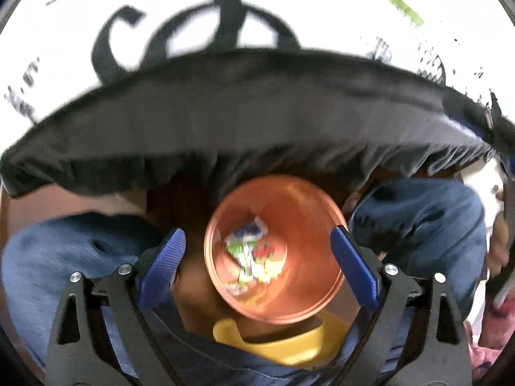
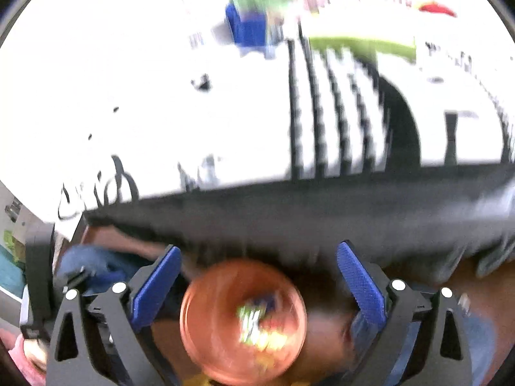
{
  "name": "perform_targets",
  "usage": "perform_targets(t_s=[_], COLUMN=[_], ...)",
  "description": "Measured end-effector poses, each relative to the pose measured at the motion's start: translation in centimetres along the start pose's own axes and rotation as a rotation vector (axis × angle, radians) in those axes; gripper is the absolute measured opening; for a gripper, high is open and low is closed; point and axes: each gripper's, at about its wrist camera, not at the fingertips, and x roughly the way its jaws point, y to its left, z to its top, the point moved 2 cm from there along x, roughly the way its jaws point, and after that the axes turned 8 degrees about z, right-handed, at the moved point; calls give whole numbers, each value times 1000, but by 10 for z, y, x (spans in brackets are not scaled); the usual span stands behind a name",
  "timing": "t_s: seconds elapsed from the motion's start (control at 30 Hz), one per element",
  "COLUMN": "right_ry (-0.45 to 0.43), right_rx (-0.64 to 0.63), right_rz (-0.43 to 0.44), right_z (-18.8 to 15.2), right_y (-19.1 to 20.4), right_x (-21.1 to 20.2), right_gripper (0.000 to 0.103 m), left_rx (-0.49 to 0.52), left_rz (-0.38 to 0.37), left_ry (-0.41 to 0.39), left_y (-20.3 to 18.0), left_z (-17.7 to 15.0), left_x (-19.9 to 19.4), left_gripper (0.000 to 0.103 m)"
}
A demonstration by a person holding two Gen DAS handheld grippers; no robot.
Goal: Collect trash
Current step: 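Grasp the blue cookie carton with the left tool while the right tool grasps the green box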
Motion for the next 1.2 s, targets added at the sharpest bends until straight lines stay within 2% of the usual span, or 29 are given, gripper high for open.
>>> perform_targets(t_s=[0.13, 0.27, 0.33, 0.4, 0.5, 0.7, 0.87, 0.93, 1.0, 1.1, 1.2], right_ry=[-138, -162, -169, -149, -134, -190, -282, -289, -294, -334, -366], right_rx=[-36, 94, 134, 192, 348, 622, 670, 675, 683, 724, 680], right_rz=[-40, 11, -41, -44, 52, 196, 217, 191, 163, 248, 290], right_z=[59, 98, 117, 129, 138, 146, 165, 170, 169, 162, 163], right_y=[-4, -31, -45, -61, -87, -135, -155, -158, -162, -170, -164], right_x=[-12, -7, 4, 16, 35, 63, 77, 81, 80, 69, 51], right_gripper=[97, 97, 97, 97, 97, 99, 98, 90, 68, 46, 39], left_rx=[-15, -37, -51, -63, -80, -96, -108, -109, -102, -88, -65], left_rz=[0, -6, -8, -7, -6, -5, -5, -6, -9, 3, -1], left_ry=[-58, -60, -50, -42, -42, -39, -29, -27, -33, -52, -96], left_y=[4, 11, 15, 18, 23, 31, 36, 36, 34, 32, 28], left_z=[8, 8, 7, 7, 7, 10, 11, 12, 13, 14, 17], left_x=[-18, -21, -19, -16, -16, -15, -13, -13, -15, -20, -31], left_gripper=[91, 91, 91, 91, 91, 91, 91, 91, 91, 91, 91])
